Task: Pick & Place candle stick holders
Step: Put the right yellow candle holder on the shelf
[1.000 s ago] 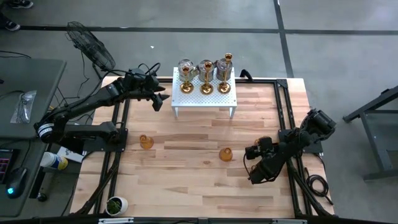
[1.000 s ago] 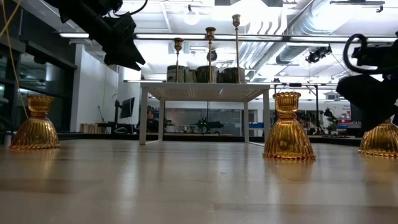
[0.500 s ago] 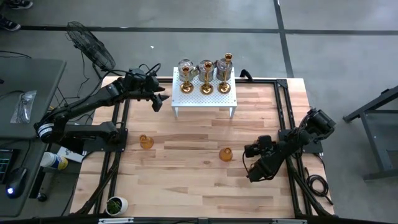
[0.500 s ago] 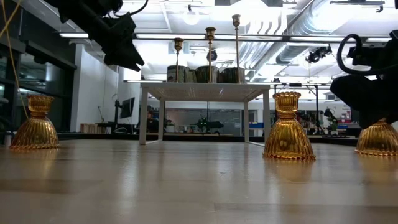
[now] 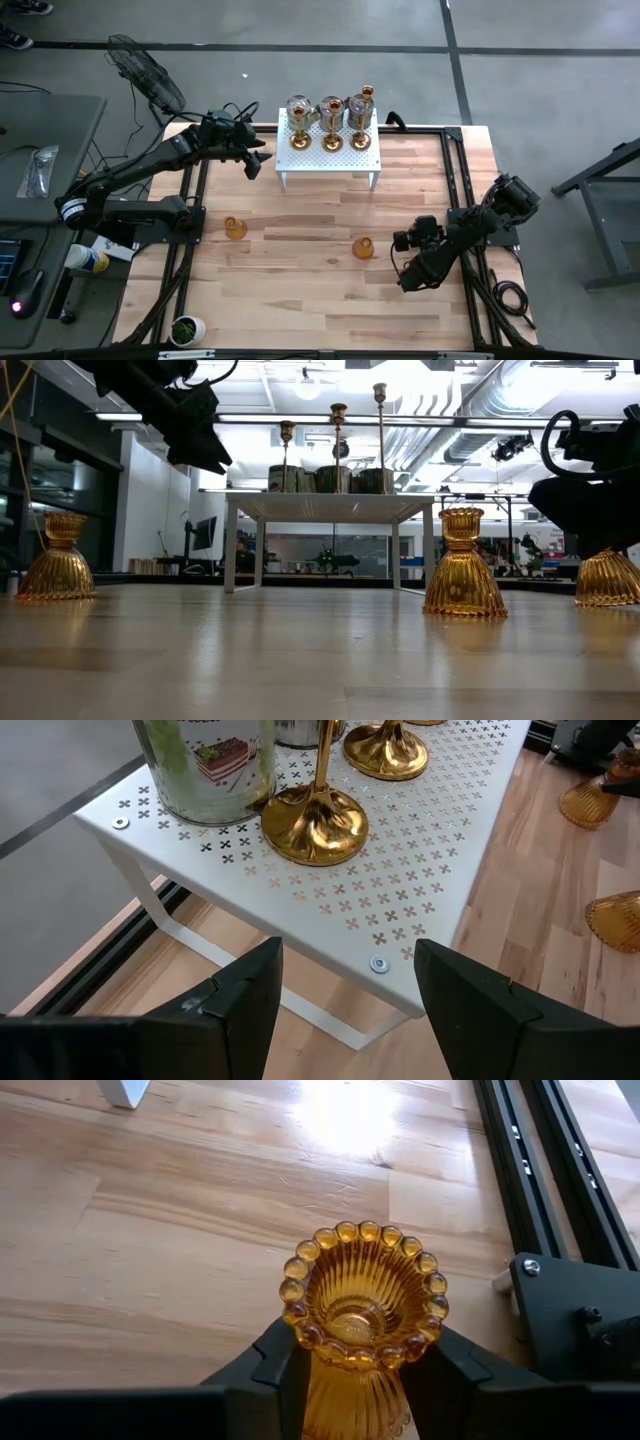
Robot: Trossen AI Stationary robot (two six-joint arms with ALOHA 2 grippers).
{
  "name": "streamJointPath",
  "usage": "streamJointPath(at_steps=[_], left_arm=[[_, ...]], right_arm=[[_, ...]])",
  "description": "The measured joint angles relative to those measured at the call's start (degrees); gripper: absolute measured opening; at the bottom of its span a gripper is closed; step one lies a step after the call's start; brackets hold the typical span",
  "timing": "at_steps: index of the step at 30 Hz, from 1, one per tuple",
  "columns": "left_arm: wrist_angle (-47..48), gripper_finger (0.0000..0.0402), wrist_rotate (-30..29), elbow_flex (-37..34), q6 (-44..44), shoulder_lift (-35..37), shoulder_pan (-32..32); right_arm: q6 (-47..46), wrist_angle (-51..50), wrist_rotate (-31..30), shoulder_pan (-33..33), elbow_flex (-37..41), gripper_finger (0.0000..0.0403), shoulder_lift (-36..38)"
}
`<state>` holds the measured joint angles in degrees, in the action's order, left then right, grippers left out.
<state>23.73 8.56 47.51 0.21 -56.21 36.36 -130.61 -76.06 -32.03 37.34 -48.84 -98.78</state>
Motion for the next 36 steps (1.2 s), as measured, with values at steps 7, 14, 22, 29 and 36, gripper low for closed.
streamJointPath(at_steps=[7, 14, 22, 29, 36], left_arm=[[0.0, 0.0223, 0.0, 0.0, 0.0, 0.0, 0.0], [-0.02, 0.0223, 0.0, 0.0, -0.02, 0.0, 0.01], [-0.07, 0.0223, 0.0, 0.0, -0.02, 0.0, 0.02], [-0.09, 0.0223, 0.0, 0.0, -0.02, 0.0, 0.02], [-0.19, 0.0223, 0.0, 0.0, -0.02, 0.0, 0.02]], right_arm=[[0.0, 0.09, 0.31, 0.0, 0.0, 0.0112, 0.0], [0.06, 0.26, 0.55, 0.0, 0.02, 0.0111, 0.28], [0.31, 0.53, 0.7, 0.0, 0.02, 0.0109, 2.42], [0.72, 0.87, -2.41, 0.0, 0.04, 0.0107, 7.14], [5.06, 1.25, -9.0, -0.02, 0.04, 0.0106, 14.01]])
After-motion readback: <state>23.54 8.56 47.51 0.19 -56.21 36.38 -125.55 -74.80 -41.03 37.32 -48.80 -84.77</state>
